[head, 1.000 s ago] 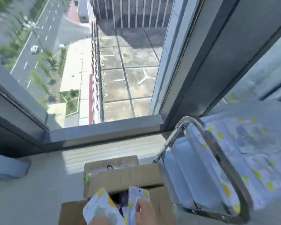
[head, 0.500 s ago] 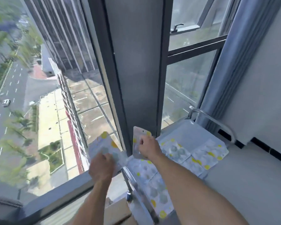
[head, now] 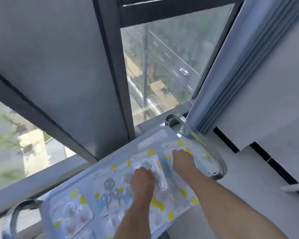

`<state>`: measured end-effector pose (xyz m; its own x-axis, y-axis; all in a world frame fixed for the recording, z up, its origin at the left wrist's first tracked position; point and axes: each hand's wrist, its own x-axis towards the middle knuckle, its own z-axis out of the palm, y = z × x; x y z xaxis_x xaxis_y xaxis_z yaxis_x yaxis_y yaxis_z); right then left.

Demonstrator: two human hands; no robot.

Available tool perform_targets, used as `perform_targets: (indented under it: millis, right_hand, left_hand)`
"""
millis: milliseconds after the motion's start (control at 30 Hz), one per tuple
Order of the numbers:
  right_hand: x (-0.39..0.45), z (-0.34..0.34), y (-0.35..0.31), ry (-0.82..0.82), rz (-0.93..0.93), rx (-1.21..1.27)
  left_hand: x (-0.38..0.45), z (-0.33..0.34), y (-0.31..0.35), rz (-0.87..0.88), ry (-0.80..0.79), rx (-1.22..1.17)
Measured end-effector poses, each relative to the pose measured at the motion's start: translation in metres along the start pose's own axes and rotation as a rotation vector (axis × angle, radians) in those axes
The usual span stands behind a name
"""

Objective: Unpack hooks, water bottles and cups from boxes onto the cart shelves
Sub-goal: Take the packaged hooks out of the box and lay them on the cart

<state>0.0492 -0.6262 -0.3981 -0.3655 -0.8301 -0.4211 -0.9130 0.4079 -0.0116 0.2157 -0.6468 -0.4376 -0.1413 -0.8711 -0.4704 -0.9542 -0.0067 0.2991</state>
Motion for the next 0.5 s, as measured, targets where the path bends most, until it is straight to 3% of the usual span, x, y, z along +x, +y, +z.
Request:
perform_targets:
  millis: [167,300,400,500]
  right_hand:
    - [0.042,0.032,0.013,-0.102,-0.047,-0.008]
    - [0.051,0.035,0.004,0.023,0.023,-0.008]
    - [0.056,0.028,-0.005,-0.070,0.111,0.100]
    - [0.059,0.003,-0.028,-0.013,0.120,0.192]
  left_hand:
    - [0.048,0.028,0.039,-0.130,-0.044,0.045]
    - [0.062,0.028,0.039,-0.169,-0.070,0.094]
    - [0.061,0.016,0.031,-0.165,-0.082,0.099]
    - [0.059,-0.020,0.015,-0.172,-0.031,0.068]
